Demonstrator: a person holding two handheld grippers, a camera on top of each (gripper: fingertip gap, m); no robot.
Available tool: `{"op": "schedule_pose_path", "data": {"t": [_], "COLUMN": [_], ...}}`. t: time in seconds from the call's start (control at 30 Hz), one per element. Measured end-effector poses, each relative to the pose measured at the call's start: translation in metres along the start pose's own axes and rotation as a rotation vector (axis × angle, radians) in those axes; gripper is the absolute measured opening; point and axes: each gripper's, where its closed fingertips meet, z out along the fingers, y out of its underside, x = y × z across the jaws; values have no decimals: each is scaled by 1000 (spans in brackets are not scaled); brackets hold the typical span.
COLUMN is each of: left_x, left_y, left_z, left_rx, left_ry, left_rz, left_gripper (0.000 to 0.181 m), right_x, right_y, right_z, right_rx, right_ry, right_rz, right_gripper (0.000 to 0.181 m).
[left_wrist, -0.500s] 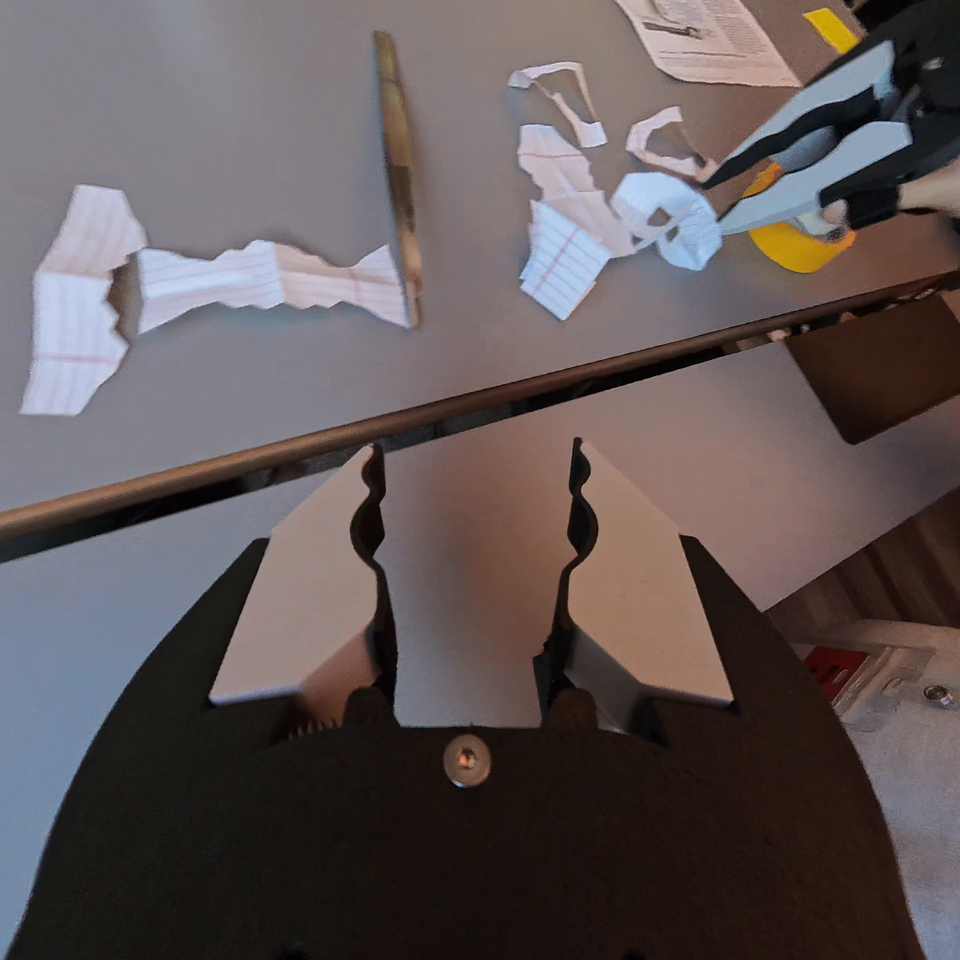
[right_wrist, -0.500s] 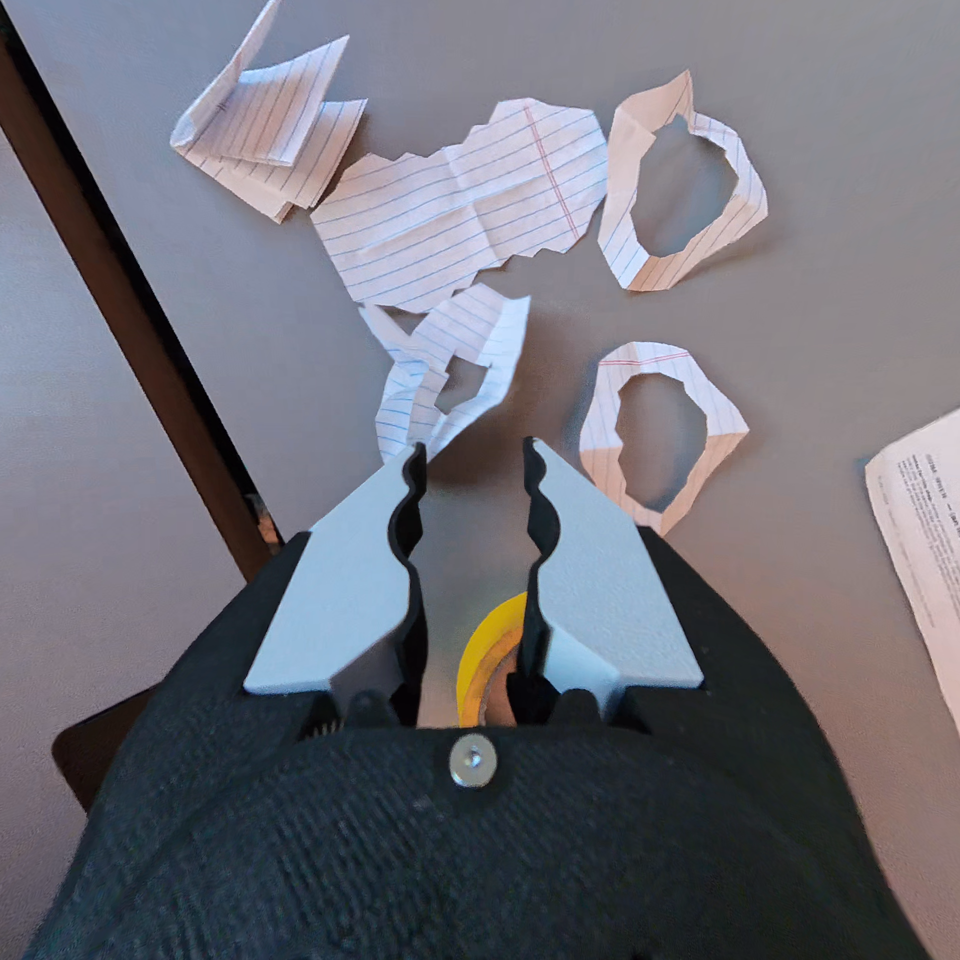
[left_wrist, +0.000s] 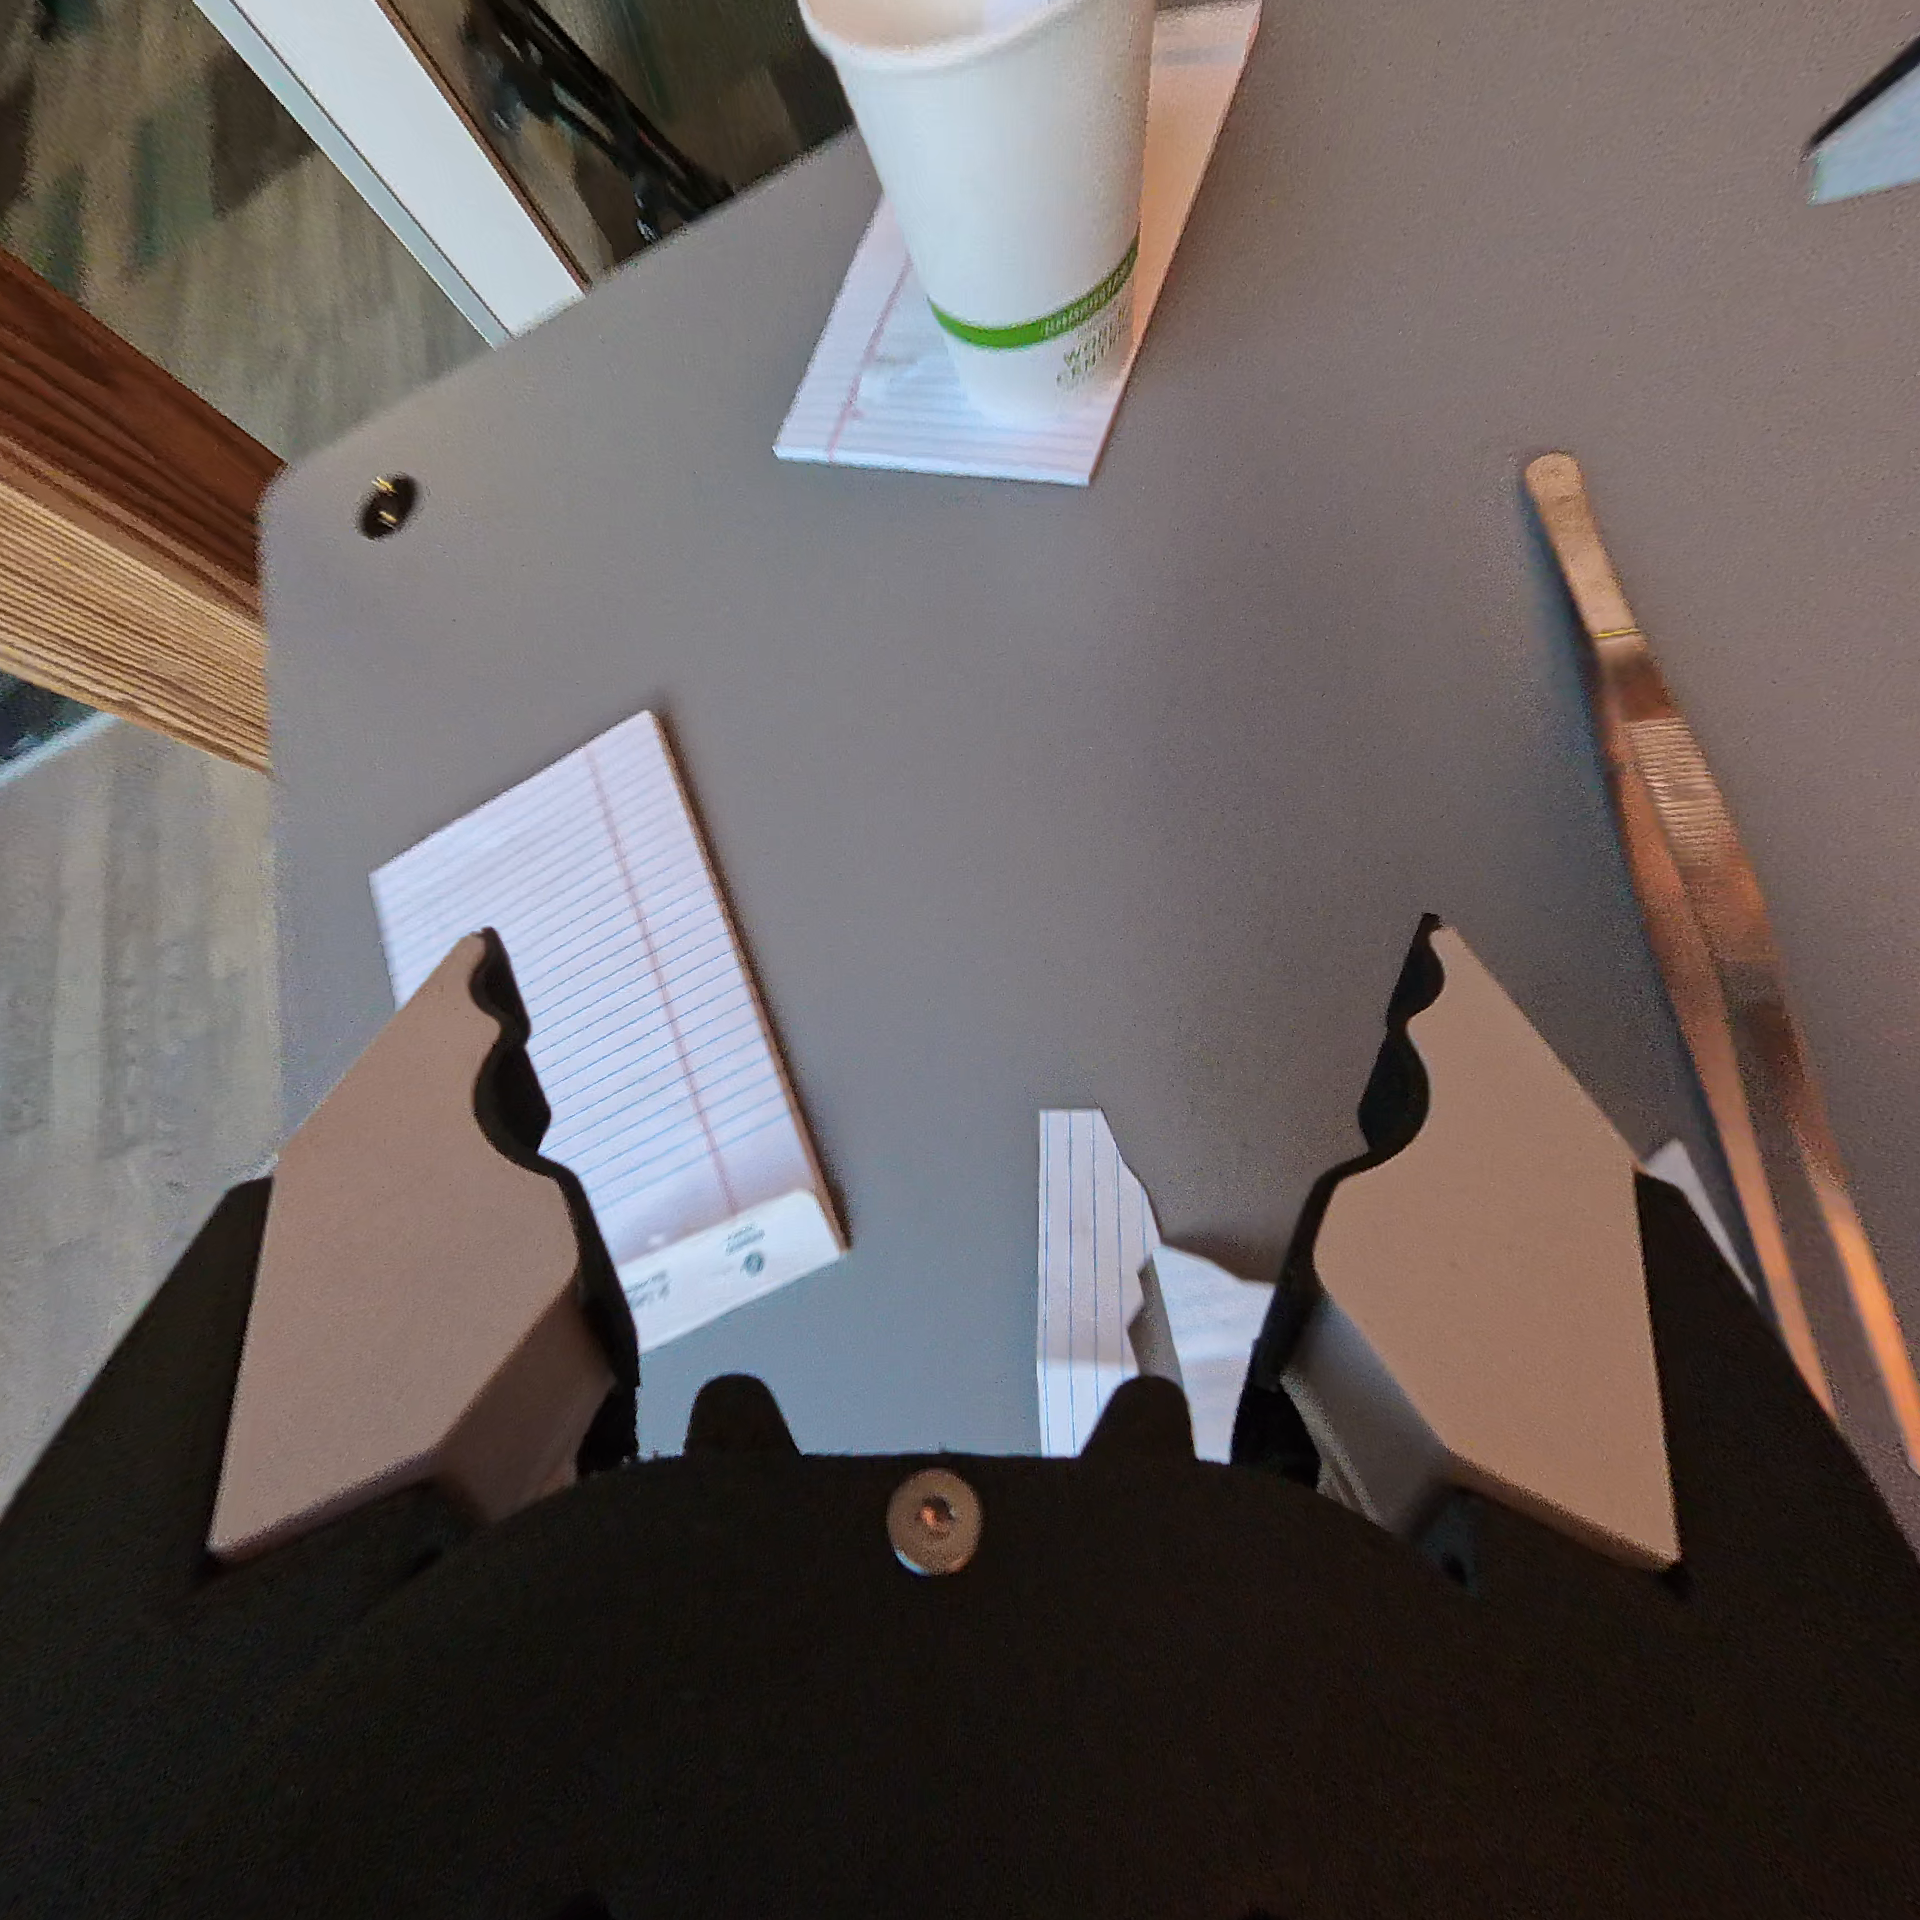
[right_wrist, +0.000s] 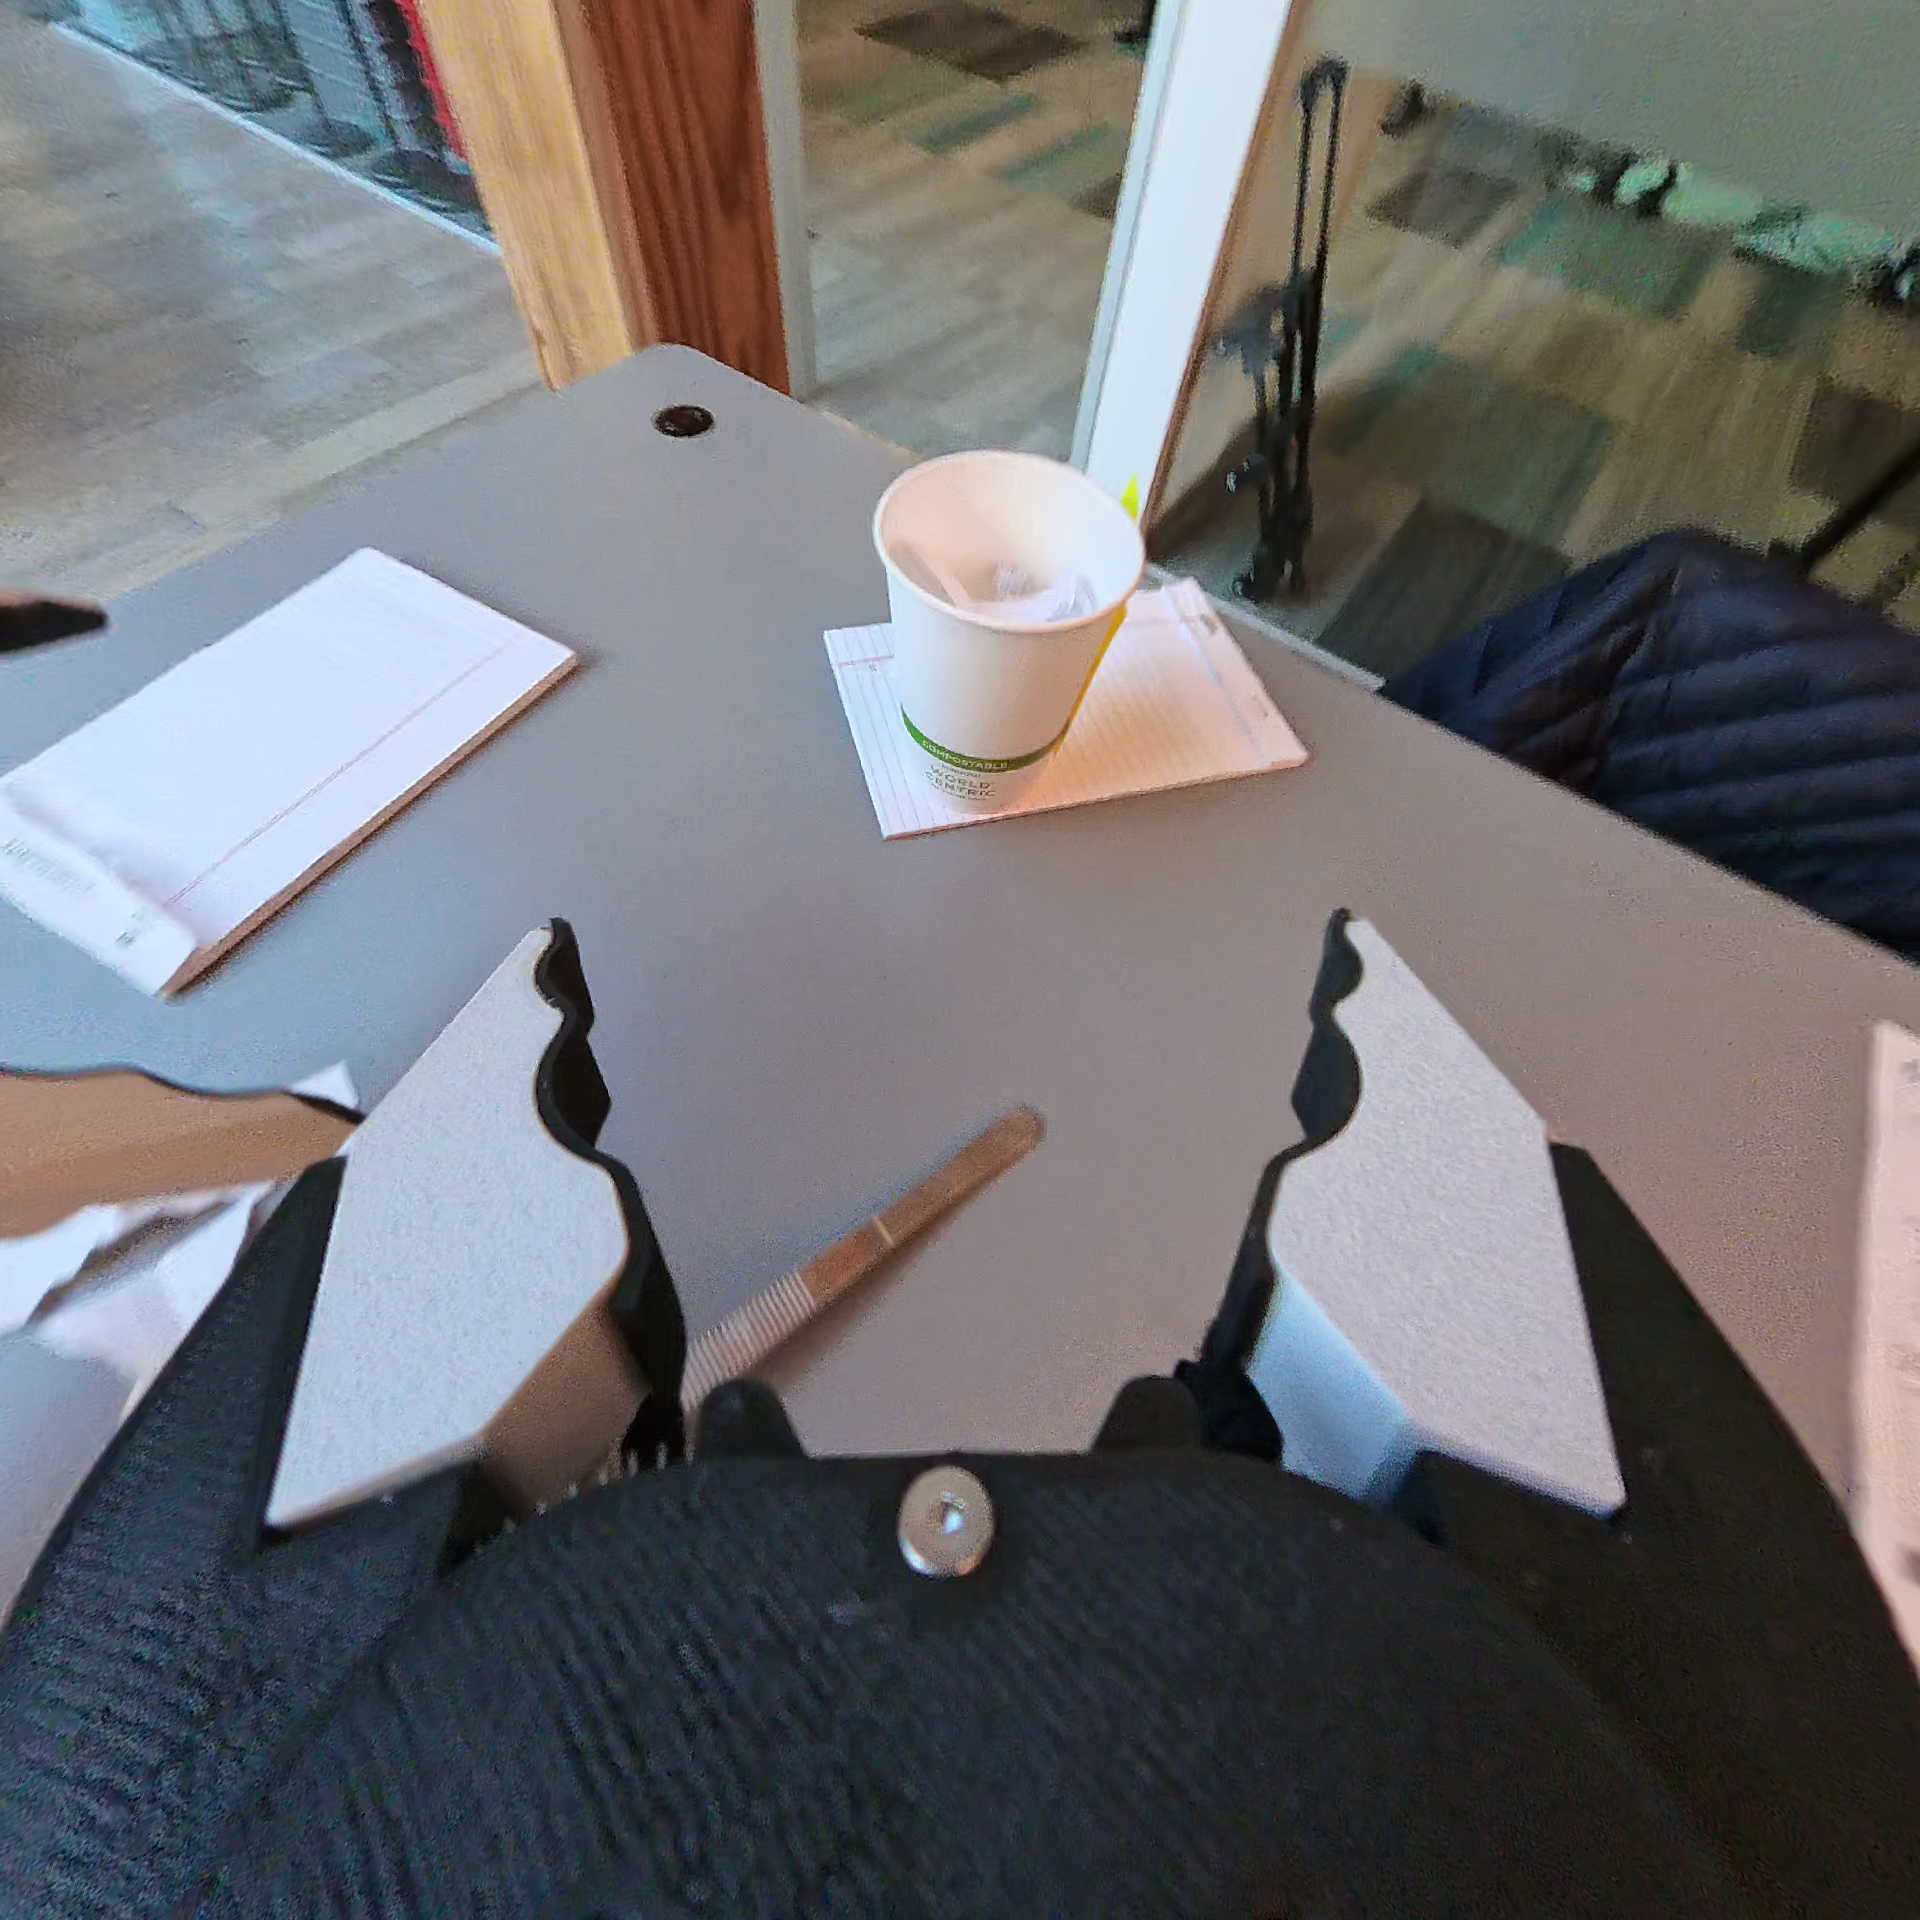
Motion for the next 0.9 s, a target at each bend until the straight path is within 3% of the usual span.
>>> {"op": "schedule_pose_path", "data": {"t": [0.2,0.4,0.47,0.6,0.7,0.9], "left_x": [5,4,5,7,7,7], "left_y": [12,21,20,15,14,14], "left_z": [72,108,114,120,120,119], "left_rx": [-1,-9,-31,-28,-25,-23], "left_ry": [140,190,220,235,234,231], "left_rz": [-56,-76,-109,-101,-103,-104], "left_gripper": [158,157,158,158,158,158], "right_x": [-16,-15,-13,-19,-18,-19], "right_y": [40,76,89,91,90,90], "right_z": [91,144,151,161,164,162], "right_rx": [-91,-252,-339,-355,-307,-290], "right_ry": [68,130,169,173,198,209], "right_rz": [79,137,133,254,256,264], "right_gripper": [134,137,138,143,153,151]}}
